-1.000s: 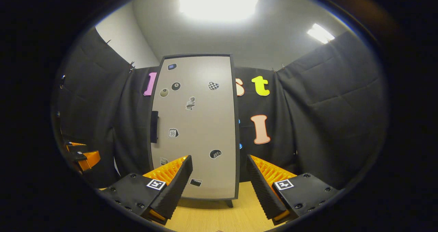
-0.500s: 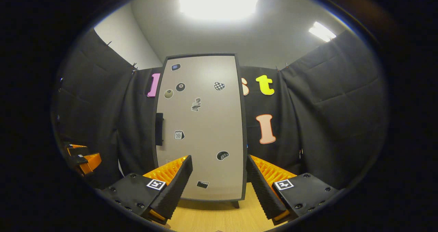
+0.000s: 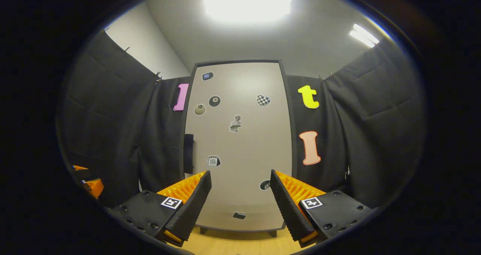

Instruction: Open the cabinet door with the right hand, grasp the bottle in the cabinet with the left hand and place it on the coaster, then close the cabinet door with the right hand.

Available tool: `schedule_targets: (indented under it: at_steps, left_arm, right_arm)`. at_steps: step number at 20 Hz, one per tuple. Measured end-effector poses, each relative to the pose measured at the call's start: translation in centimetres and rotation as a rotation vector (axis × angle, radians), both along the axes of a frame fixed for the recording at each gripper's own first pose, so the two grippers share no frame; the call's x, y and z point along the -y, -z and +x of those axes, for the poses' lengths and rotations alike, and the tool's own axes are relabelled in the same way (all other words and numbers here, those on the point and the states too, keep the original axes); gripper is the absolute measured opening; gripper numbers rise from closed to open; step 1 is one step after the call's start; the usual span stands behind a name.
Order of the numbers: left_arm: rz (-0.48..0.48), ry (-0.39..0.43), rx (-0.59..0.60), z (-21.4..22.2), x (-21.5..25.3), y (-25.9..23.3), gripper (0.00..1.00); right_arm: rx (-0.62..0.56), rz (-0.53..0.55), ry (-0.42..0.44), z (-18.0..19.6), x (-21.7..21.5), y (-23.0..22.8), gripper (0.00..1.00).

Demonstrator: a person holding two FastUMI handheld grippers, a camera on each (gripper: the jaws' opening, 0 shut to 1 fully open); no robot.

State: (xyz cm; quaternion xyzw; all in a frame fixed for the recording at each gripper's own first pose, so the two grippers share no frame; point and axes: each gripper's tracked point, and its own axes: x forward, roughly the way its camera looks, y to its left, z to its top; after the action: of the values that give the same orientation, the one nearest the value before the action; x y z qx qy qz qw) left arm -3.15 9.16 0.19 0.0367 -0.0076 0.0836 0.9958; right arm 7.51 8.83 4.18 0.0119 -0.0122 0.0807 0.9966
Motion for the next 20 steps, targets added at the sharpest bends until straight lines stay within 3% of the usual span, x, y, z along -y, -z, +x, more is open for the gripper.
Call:
schedule_targets:
  at_steps: [11, 20]
  left_arm:
    - [-0.002, -0.192, -0.046, -3.8, -10.2, 2.2, 0.77]
    - [-0.011, -0.293, -0.077, -5.9, -15.9, 4.0, 0.81]
  right_arm:
    - [-0.008, 0.005, -0.113, 6.1, -9.3, -2.1, 0.99]
    - [-0.072, -0.015, -0.12, 11.9, -14.4, -0.7, 0.99]
